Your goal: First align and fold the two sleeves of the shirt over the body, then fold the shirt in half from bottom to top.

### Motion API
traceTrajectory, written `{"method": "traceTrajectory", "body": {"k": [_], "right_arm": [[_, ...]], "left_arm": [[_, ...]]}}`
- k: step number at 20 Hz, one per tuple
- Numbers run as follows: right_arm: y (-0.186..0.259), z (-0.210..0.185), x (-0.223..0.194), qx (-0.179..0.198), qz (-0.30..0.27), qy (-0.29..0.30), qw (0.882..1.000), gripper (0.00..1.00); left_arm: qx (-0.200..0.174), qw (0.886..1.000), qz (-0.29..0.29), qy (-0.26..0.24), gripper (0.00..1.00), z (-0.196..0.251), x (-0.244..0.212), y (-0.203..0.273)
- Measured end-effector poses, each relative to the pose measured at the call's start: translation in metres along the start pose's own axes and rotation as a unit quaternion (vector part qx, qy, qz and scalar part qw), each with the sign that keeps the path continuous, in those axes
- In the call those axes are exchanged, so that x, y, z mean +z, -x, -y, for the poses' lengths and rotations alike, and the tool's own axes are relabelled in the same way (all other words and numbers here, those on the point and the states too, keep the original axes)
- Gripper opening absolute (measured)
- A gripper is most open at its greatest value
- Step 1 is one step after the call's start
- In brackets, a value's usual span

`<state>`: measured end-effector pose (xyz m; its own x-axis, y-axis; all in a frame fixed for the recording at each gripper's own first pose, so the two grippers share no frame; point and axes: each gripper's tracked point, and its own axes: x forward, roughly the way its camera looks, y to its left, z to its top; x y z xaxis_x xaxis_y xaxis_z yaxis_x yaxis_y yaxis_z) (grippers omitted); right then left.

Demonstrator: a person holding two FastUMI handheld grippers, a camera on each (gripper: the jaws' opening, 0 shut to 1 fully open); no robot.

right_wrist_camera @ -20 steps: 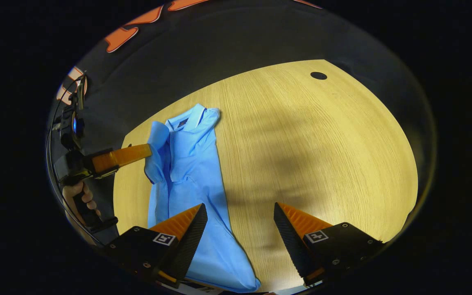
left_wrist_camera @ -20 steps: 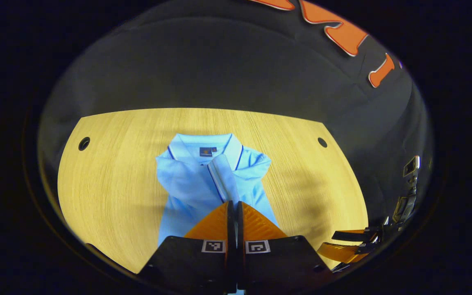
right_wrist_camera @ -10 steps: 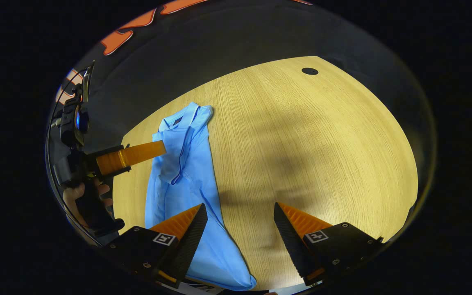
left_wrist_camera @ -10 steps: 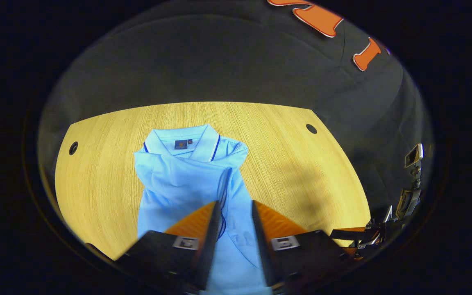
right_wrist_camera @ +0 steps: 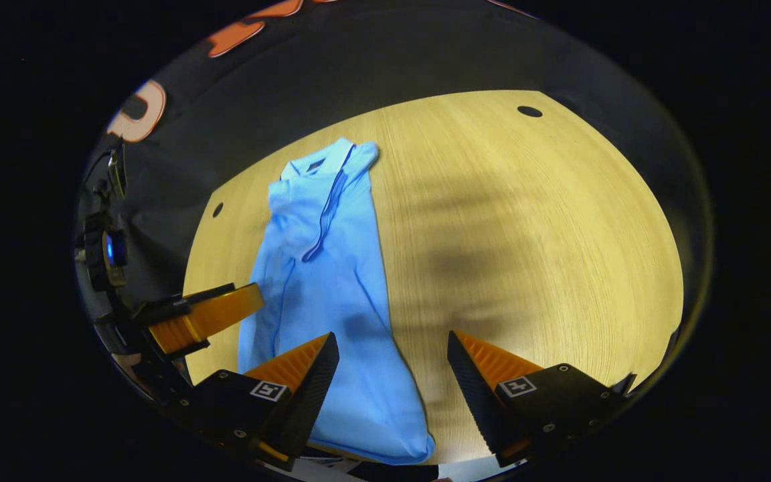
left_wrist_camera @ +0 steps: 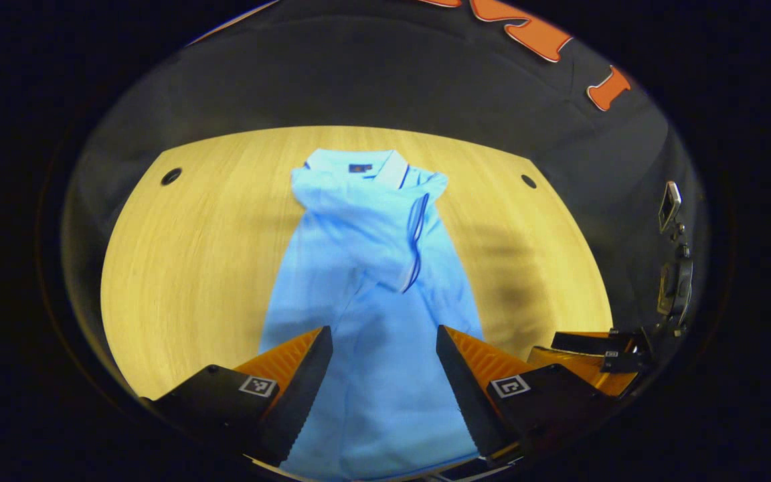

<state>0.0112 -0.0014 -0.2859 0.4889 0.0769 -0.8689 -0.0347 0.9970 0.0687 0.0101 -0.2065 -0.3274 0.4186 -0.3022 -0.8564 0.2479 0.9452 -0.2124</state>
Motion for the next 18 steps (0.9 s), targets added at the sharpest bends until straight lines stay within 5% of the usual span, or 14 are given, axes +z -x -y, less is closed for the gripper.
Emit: {"method": "traceTrajectory", "body": {"k": [13, 18], "right_arm": [[0.008, -0.029, -0.12, -0.024, -0.105, 0.043, 0.993, 0.99], [0.008, -0.009, -0.153, -0.054, -0.136, 0.072, 0.987, 0.99]], "left_arm": [[0.058, 0.993, -0.102, 0.026, 1.0, -0.096, -0.165, 0.056], [0.052, 0.988, -0.133, 0.054, 1.0, -0.095, -0.203, 0.067]]}}
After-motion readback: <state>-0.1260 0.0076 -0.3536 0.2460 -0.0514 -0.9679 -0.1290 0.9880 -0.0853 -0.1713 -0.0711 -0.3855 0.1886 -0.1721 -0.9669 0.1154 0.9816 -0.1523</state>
